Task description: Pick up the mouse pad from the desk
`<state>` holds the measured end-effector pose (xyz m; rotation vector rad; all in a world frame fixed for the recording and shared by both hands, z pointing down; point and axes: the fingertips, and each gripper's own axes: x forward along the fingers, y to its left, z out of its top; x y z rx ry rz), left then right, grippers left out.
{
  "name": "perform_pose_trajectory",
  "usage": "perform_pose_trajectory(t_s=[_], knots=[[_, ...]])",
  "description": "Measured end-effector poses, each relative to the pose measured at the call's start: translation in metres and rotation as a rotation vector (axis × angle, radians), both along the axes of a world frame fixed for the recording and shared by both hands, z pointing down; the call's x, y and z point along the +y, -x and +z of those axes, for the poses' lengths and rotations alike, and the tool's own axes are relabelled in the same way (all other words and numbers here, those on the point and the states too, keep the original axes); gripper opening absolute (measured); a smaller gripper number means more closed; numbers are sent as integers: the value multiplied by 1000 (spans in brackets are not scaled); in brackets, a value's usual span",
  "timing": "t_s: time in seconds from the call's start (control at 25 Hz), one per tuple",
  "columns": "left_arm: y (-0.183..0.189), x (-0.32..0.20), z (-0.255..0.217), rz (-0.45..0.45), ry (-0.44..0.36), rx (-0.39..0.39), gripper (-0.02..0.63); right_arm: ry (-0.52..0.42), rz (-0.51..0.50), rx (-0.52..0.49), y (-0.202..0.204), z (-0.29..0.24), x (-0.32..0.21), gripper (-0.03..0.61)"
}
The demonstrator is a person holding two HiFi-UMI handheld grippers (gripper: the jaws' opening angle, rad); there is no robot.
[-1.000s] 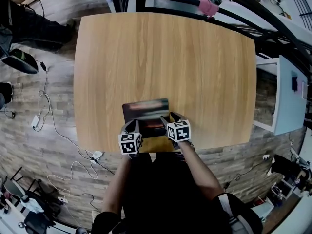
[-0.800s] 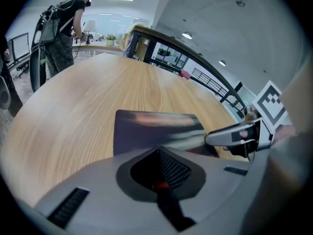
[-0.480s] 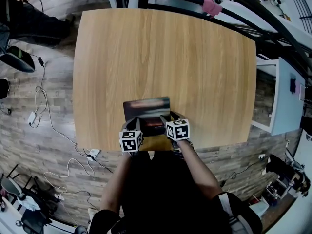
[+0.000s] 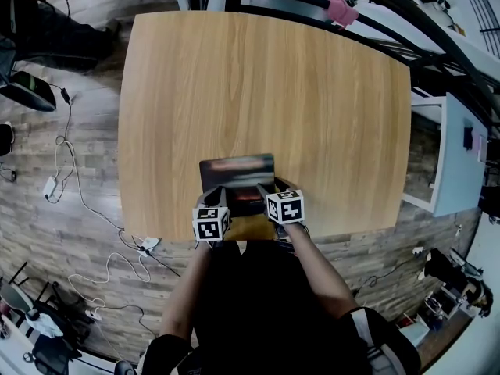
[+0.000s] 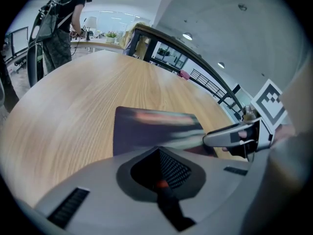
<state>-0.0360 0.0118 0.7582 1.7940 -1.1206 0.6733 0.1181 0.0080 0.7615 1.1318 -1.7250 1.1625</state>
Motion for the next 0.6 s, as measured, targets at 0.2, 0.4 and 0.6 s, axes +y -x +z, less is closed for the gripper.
perform_pose_trajectory(t_s=[0.2, 0.4, 0.6], knots=[[4, 0, -1, -6, -2, 2, 23, -3, 0, 13, 3, 1, 2, 230], [5, -1, 0, -8, 7, 26, 23, 5, -11, 6, 13, 2, 5, 230], [3, -1, 0, 0, 8, 30, 23, -2, -14, 16, 20, 3, 7, 230]])
